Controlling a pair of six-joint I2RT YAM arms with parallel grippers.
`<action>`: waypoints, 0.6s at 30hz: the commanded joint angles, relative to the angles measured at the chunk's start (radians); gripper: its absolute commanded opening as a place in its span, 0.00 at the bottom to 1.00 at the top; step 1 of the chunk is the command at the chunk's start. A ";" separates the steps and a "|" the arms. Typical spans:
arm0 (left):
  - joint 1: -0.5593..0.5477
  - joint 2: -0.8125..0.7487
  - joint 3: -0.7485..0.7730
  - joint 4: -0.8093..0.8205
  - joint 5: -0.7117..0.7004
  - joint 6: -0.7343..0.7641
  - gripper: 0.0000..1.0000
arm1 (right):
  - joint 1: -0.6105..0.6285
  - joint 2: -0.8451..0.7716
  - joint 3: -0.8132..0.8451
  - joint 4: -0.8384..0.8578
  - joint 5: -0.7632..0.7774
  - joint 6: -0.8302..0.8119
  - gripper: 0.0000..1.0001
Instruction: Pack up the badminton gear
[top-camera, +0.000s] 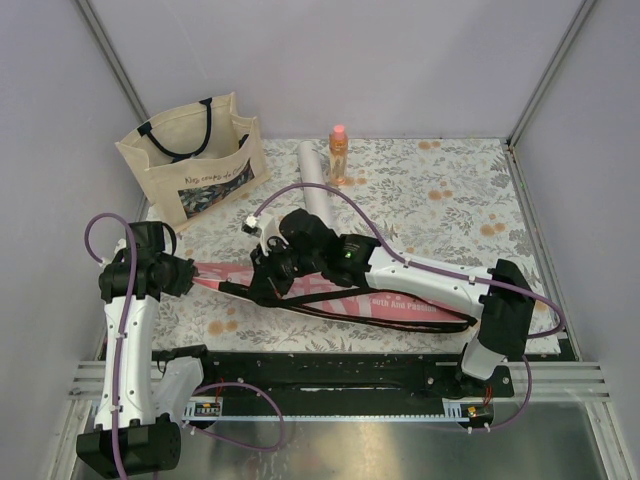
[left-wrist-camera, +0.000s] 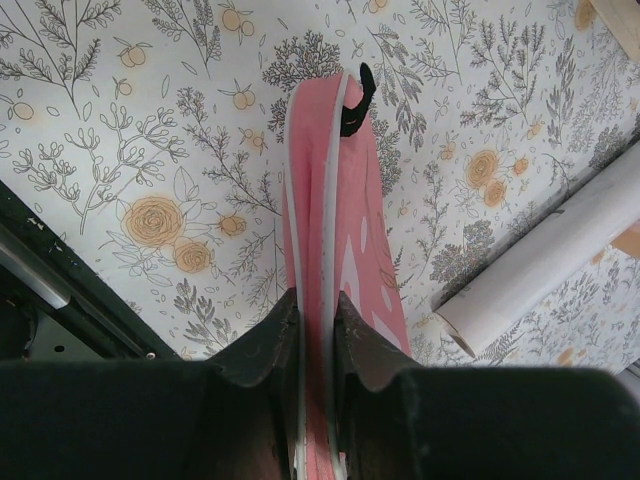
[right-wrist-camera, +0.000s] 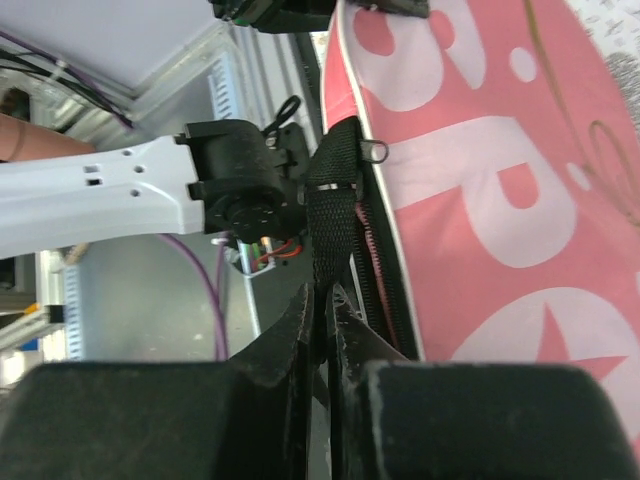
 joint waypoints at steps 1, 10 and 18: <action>0.006 -0.020 0.012 0.049 -0.032 -0.021 0.11 | 0.017 -0.027 0.019 0.065 -0.085 0.178 0.07; 0.006 -0.021 -0.007 0.063 -0.035 -0.030 0.11 | 0.069 -0.026 -0.099 0.239 0.003 0.377 0.11; 0.006 -0.027 0.007 0.063 -0.031 -0.029 0.11 | 0.097 -0.004 -0.100 0.034 0.200 0.320 0.27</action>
